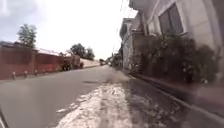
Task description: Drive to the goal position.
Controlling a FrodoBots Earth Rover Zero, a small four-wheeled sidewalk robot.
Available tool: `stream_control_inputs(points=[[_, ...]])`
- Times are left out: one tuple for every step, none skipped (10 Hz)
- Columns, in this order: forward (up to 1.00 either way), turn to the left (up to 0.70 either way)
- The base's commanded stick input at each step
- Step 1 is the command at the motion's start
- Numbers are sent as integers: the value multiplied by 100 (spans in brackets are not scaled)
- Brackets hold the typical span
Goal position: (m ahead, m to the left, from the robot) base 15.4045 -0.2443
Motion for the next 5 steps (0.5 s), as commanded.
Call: stream_control_inputs(points=[[70,1],[70,1],[70,1],[70,1],[70,1]])
